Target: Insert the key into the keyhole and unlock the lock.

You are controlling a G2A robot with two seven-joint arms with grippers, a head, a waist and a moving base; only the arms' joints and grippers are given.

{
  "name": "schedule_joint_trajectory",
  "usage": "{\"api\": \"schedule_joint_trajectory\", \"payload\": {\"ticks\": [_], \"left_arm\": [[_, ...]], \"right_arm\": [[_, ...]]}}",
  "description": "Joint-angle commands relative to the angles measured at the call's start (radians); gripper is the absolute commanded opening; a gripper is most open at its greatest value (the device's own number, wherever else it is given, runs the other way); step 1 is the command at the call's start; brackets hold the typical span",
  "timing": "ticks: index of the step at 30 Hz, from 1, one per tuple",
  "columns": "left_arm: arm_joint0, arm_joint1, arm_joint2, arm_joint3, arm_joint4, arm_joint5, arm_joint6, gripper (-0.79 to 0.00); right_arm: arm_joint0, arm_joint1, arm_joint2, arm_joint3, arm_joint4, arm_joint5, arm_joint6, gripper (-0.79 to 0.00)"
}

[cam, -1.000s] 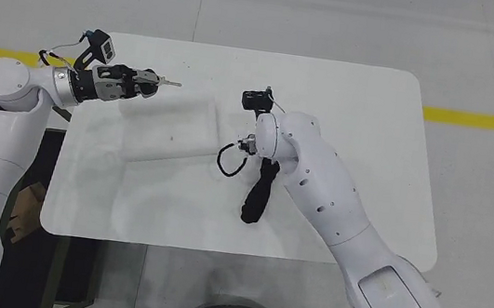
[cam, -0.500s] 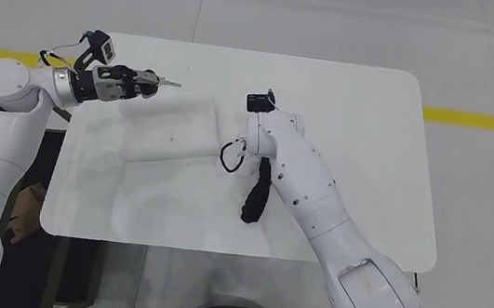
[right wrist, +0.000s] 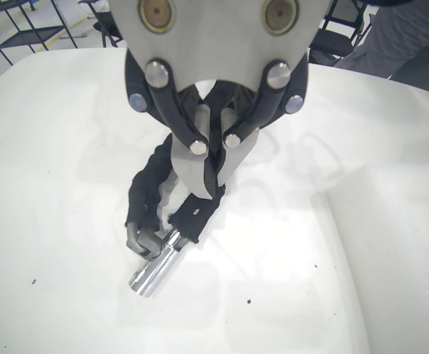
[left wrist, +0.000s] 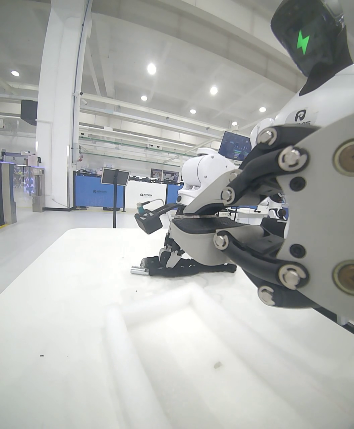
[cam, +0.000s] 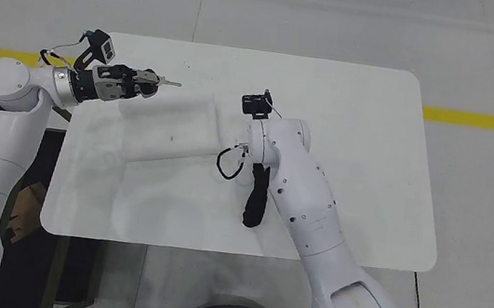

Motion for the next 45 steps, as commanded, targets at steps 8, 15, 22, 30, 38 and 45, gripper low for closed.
{"api": "schedule_joint_trajectory", "payload": {"ticks": [8,15,22,30,38,45], "left_arm": [[0.000,0.000,0.000,0.000,0.000,0.000,0.000,-0.785],[0.000,0.000,0.000,0.000,0.000,0.000,0.000,-0.785],[0.000,0.000,0.000,0.000,0.000,0.000,0.000,-0.785],[0.000,0.000,0.000,0.000,0.000,0.000,0.000,-0.785],[0.000,0.000,0.000,0.000,0.000,0.000,0.000,-0.785],[0.000,0.000,0.000,0.000,0.000,0.000,0.000,-0.785]], "right_arm": [[-0.031,-0.015,0.087,-0.017,0.009,-0.131,0.070,-0.785],[-0.011,-0.041,0.085,0.025,-0.045,-0.108,0.045,-0.594],[0.003,-0.069,0.084,0.044,-0.133,-0.044,0.027,-0.508],[0.026,-0.106,0.092,0.104,-0.168,-0.027,-0.002,-0.453],[0.045,-0.128,0.122,0.129,-0.167,-0.014,-0.034,-0.468],[0.055,-0.135,0.107,0.144,-0.179,0.058,-0.060,-0.354]]}}
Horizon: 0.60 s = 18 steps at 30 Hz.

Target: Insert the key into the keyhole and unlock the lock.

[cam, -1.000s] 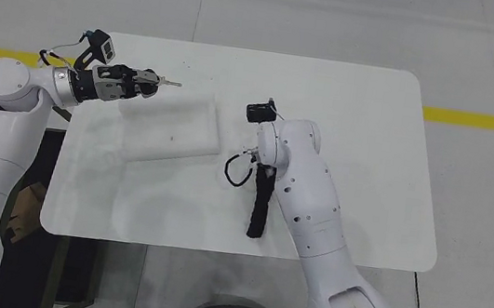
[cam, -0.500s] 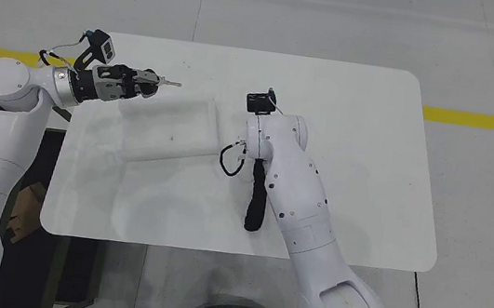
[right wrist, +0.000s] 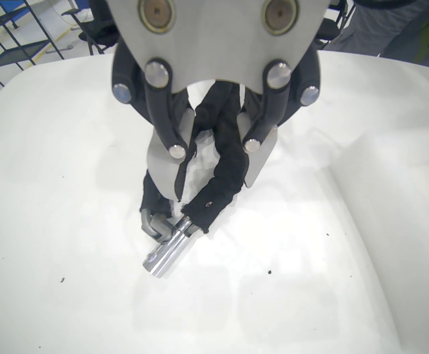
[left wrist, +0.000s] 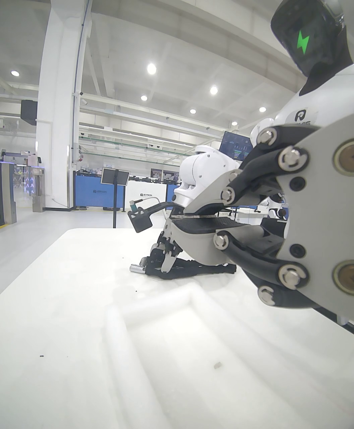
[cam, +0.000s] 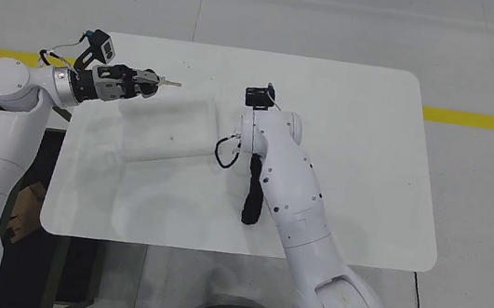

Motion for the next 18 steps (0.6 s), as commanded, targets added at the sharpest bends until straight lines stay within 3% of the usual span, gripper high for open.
{"api": "schedule_joint_trajectory", "payload": {"ticks": [1,3,5,8,12,13,14,18], "left_arm": [[0.000,0.000,0.000,0.000,0.000,0.000,0.000,-0.785],[0.000,0.000,0.000,0.000,0.000,0.000,0.000,-0.785],[0.000,0.000,0.000,0.000,0.000,0.000,0.000,-0.785],[0.000,0.000,0.000,0.000,0.000,0.000,0.000,-0.785],[0.000,0.000,0.000,0.000,0.000,0.000,0.000,-0.785],[0.000,0.000,0.000,0.000,0.000,0.000,0.000,-0.785],[0.000,0.000,0.000,0.000,0.000,0.000,0.000,-0.785],[0.000,0.000,0.000,0.000,0.000,0.000,0.000,-0.785]], "right_arm": [[0.002,-0.002,-0.004,0.001,0.018,0.004,-0.010,-0.336],[-0.002,-0.002,-0.007,-0.018,0.038,0.006,-0.025,-0.320],[-0.013,0.001,-0.007,-0.043,0.053,0.003,-0.031,-0.394],[-0.038,0.007,-0.009,-0.108,0.048,0.018,-0.039,-0.360],[-0.081,0.019,-0.013,-0.202,0.073,-0.001,-0.039,-0.385],[-0.091,0.023,-0.015,-0.214,0.071,-0.002,-0.041,-0.308],[-0.097,0.025,-0.024,-0.216,0.075,-0.017,-0.036,0.000],[-0.097,0.026,-0.029,-0.217,0.078,-0.027,-0.036,0.000]]}}
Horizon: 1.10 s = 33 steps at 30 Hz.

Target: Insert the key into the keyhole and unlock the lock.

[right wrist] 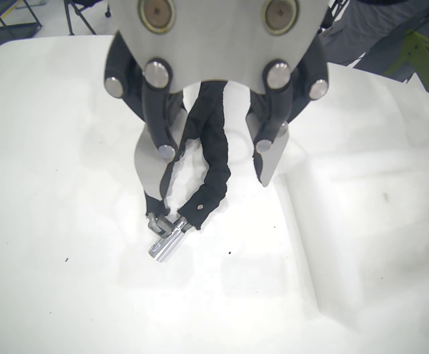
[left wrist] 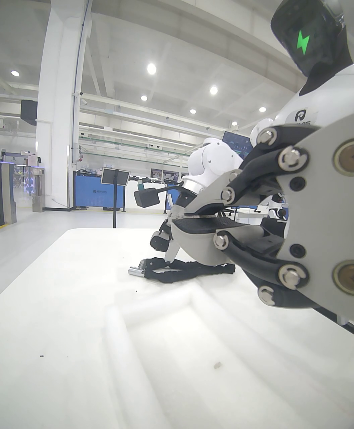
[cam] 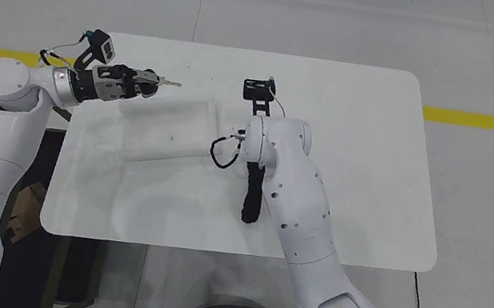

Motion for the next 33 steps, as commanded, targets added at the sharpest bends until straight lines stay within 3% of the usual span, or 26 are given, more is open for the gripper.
{"api": "schedule_joint_trajectory", "payload": {"ticks": [1,9,14,18,22,33], "left_arm": [[0.000,0.000,0.000,0.000,0.000,0.000,0.000,-0.785],[0.000,0.000,0.000,0.000,0.000,0.000,0.000,-0.785],[0.000,0.000,0.000,0.000,0.000,0.000,0.000,-0.785],[0.000,0.000,0.000,0.000,0.000,0.000,0.000,-0.785],[0.000,0.000,0.000,0.000,0.000,0.000,0.000,-0.785],[0.000,0.000,0.000,0.000,0.000,0.000,0.000,-0.785]], "right_arm": [[0.000,0.000,0.001,0.000,0.000,0.002,0.000,0.000],[-0.017,0.003,-0.010,-0.008,0.006,0.003,-0.013,0.000],[-0.140,0.034,-0.031,-0.192,0.142,0.063,-0.043,0.000],[-0.155,0.048,-0.040,-0.268,0.225,0.144,-0.028,0.000],[-0.110,0.042,-0.027,-0.200,0.277,0.187,-0.032,0.000],[0.040,-0.007,0.038,0.067,0.304,0.185,-0.029,0.000]]}}
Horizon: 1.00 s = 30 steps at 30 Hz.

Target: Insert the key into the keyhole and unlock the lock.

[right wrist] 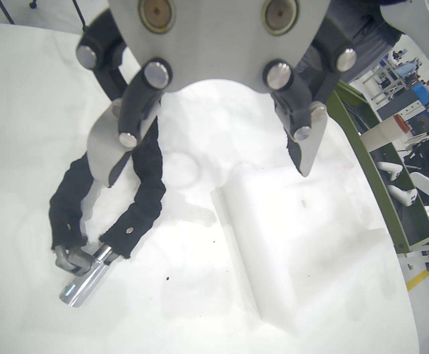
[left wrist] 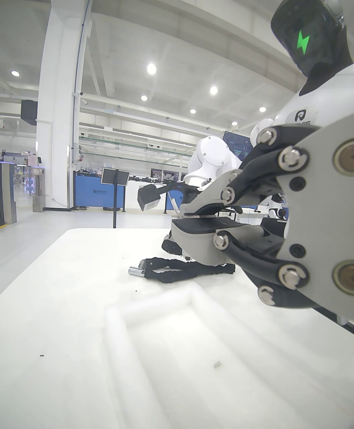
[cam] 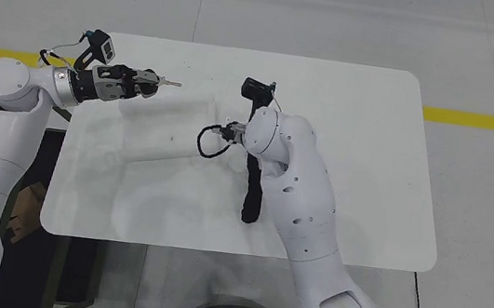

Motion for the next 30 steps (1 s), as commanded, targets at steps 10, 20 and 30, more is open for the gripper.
{"api": "schedule_joint_trajectory", "payload": {"ticks": [10,20,30], "left_arm": [[0.000,0.000,0.000,0.000,0.000,0.000,0.000,-0.785],[0.000,0.000,0.000,0.000,0.000,0.000,0.000,-0.785],[0.000,0.000,0.000,0.000,0.000,0.000,0.000,-0.785]], "right_arm": [[0.116,-0.037,0.041,0.241,-0.093,0.033,-0.033,0.000],[0.184,-0.061,0.068,0.383,-0.129,0.061,-0.061,-0.108],[0.228,-0.077,0.074,0.489,-0.134,0.109,-0.109,-0.360]]}}
